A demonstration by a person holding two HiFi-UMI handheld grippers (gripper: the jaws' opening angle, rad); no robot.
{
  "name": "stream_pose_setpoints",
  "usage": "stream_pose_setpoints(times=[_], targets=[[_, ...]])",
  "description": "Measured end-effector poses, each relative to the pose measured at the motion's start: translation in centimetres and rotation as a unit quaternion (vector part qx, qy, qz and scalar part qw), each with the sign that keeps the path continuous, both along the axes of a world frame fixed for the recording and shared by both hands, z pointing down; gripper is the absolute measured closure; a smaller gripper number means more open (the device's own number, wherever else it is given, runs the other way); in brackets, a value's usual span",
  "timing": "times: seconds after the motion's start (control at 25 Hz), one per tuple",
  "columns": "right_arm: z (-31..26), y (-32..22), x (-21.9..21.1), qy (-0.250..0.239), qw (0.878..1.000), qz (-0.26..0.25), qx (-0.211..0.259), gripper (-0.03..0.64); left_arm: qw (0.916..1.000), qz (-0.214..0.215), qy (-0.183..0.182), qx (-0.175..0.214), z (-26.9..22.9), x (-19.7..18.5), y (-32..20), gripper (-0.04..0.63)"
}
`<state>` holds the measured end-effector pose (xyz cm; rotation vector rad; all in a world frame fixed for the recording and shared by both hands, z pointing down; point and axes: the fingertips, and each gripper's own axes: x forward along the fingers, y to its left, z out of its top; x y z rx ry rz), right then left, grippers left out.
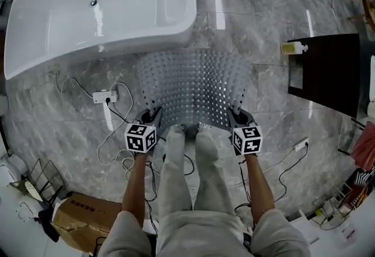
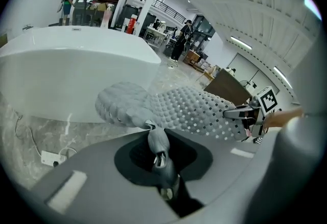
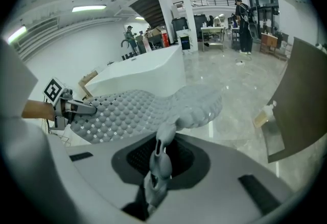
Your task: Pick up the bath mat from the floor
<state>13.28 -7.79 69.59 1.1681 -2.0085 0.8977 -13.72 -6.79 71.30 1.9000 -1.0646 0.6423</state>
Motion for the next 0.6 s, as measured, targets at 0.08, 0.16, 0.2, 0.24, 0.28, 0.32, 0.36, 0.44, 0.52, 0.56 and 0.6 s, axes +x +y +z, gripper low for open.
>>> stream_pose_setpoints(times=[0.08,0.16,0.2,0.24,0.28,0.32,0.36,0.44,0.52,0.56,0.6], targets=[[-2.2,-0.4,0.0,-0.002,1.000,0.004,0.011,0.565,0.9999,0.004,0.002,0.011,-2.2,-0.1,-0.4,0.549],[-4.3,-0.8,-0.1,-0.004,1.000,0.008,0.021,0.565,0.9997,0.004,0.002,0.022,-4.4,-0.3,-0.8,0.551],[-5.3,-1.1,-0.1,-0.006,1.000,0.010,0.027,0.565,0.9996,0.004,0.002,0.027,-5.3,-0.5,-0.9,0.549],[-6.4,-1.3,-0.1,-0.006,0.999,0.010,0.033,0.565,0.9995,0.002,0.003,0.031,-6.3,-0.6,-1.1,0.549],[-7.4,-1.5,-0.1,-0.006,0.999,0.010,0.040,0.565,0.9994,0.001,0.004,0.035,-7.3,-0.7,-1.2,0.550],[-8.5,-1.6,-0.1,-0.005,0.999,0.008,0.045,0.565,0.9993,0.000,0.005,0.038,-8.3,-0.7,-1.3,0.549],[-9.5,-1.6,-0.2,-0.005,0.999,0.007,0.050,0.565,0.9991,-0.001,0.006,0.042,-9.3,-0.7,-1.3,0.551],[-11.6,-1.9,-0.3,-0.006,0.998,0.002,0.060,0.565,0.9987,0.000,0.007,0.051,-11.4,-0.7,-1.6,0.551],[-13.5,-2.3,-0.5,-0.007,0.997,-0.004,0.071,0.565,0.9982,0.000,0.007,0.060,-13.5,-0.6,-1.9,0.549],[-14.5,-2.5,-0.7,-0.007,0.997,-0.007,0.076,0.565,0.9979,-0.001,0.008,0.065,-14.5,-0.6,-2.2,0.551],[-15.4,-2.9,-0.8,-0.008,0.997,-0.008,0.082,0.565,0.9975,-0.002,0.009,0.070,-15.5,-0.6,-2.6,0.551]])
